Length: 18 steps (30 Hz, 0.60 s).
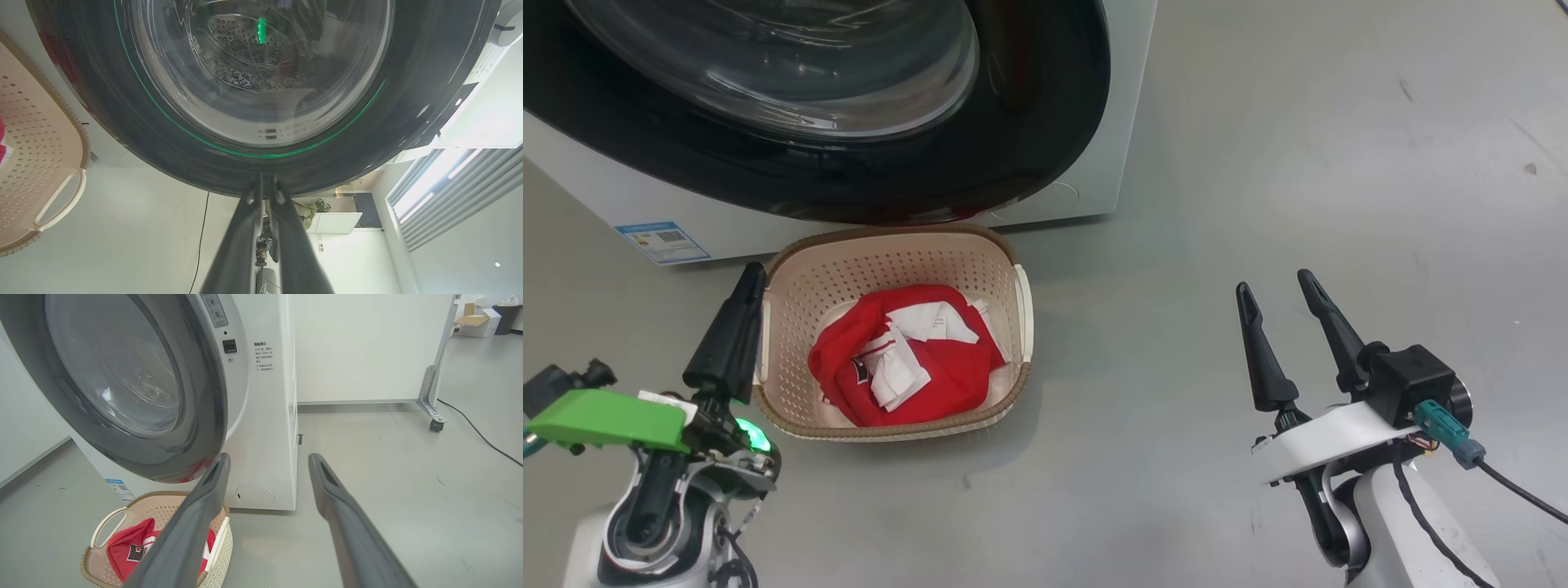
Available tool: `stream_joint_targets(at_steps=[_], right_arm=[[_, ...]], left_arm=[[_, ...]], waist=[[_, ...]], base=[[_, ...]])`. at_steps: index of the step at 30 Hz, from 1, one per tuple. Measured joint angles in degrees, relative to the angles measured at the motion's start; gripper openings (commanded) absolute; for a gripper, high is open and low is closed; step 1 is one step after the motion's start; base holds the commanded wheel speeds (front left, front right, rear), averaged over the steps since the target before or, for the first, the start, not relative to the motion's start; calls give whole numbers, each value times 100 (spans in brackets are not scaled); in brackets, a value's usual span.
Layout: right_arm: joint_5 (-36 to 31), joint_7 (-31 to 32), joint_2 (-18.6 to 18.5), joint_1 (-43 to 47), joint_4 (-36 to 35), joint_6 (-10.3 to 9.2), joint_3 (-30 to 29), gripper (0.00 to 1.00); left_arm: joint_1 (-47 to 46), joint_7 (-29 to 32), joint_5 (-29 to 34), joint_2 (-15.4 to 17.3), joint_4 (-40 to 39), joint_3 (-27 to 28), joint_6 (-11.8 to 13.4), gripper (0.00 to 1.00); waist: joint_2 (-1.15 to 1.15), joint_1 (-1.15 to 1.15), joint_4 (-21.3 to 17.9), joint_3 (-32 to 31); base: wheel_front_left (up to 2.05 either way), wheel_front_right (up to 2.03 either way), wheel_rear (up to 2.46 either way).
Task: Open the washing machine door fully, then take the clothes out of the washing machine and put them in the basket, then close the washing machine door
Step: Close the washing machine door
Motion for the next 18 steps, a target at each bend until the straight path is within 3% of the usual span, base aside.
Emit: stream_joint_targets(at_steps=[1,3,11,14,18], right_arm=[[-1,0,1,24,19,0,-5,100],[-7,0,1,53,24,0,-15,100],[-34,0,1,297,89,0,-103,100],[-35,0,7,359,108,0,-96,100],[-69,0,10,418,104,1,-88,100]], left_arm=[[80,-7,-25,0,-48,-46,0,48],[151,-49,-25,1,-80,-94,0,100],[501,-571,432,9,-413,-301,0,100],[546,-1059,1572,16,-601,-259,0,100],[621,-1604,2820,268,-739,-382,0,100]], waist=[[0,0,24,-44],[0,0,47,-89],[0,0,231,-425],[0,0,301,-581],[0,0,350,-706]], base=[[0,0,0],[0,0,0],[0,0,0],[0,0,0],[0,0,0]])
